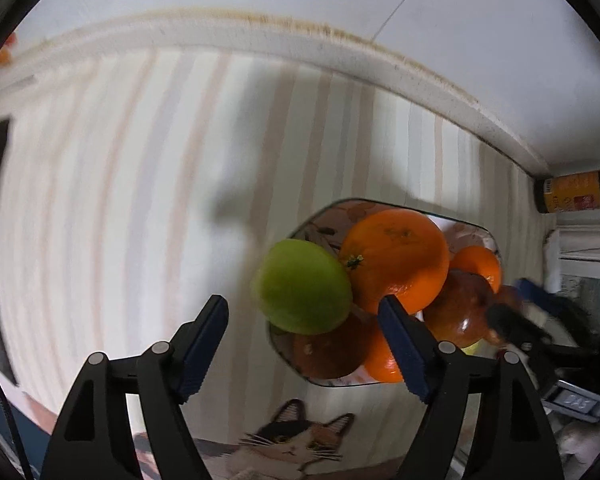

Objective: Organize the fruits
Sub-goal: 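Withdraw both grippers from the plate toward the cherry tomatoes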

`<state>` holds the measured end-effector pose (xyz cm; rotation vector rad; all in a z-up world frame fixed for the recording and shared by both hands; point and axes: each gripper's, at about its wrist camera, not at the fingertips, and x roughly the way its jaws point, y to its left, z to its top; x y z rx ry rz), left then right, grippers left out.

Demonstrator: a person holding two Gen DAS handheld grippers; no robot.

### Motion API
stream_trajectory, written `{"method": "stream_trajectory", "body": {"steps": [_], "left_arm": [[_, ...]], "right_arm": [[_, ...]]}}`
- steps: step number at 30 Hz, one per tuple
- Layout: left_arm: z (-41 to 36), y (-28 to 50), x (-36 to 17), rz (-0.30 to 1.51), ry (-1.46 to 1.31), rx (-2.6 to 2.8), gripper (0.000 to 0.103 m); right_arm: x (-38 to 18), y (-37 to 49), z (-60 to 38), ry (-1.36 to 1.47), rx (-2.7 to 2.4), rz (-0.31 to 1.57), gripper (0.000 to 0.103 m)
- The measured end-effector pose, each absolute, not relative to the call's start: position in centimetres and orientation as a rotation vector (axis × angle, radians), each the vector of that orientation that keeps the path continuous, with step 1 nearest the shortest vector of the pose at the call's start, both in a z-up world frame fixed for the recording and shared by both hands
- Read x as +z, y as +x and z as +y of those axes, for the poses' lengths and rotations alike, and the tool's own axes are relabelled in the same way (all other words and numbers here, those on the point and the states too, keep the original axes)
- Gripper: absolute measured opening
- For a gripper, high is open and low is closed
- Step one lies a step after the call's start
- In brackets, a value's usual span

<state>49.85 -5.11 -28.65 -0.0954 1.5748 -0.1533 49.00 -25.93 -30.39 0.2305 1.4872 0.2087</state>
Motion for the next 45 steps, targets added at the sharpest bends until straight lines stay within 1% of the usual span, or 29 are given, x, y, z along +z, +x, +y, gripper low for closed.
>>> {"method": "stream_trajectory", "body": {"steps": [1,2,3,9,17,37,45], "left_arm": [[-5.2,49.5,-28.0,1.548,-0.060,-0.137,0.082],[-5.4,48.8,-27.3,1.518,-0.010,-0.113,0.094],[-5.5,48.3,-26.8,1.498,0.016,-0.100,0.098],[-5.7,44.6,-24.4,1.395,0.086,-0.066,0.098],[-6.2,39.8,-21.8,1.304,0.099,-0.066,0.098],[-4.1,26.8,-9.5,0.999,0.109,-0.080,0.098],[-2.6,22.9,-6.5,0.930,0.075,-0.101,0.098]], "right_arm": [[-29.7,48.5,-26.1,0.193,0.169,1.465,0.096],[-29.4,48.1,-26.2,0.171,0.145,1.452,0.096],[-28.8,47.4,-26.4,0.155,0.122,1.436,0.096],[-27.2,43.3,-27.5,0.164,0.039,1.406,0.097],[-24.4,37.5,-27.4,0.175,-0.003,1.355,0.097],[-10.3,23.5,-25.4,0.159,-0.054,1.063,0.096],[-6.0,19.0,-24.4,0.153,-0.064,0.982,0.096]]}}
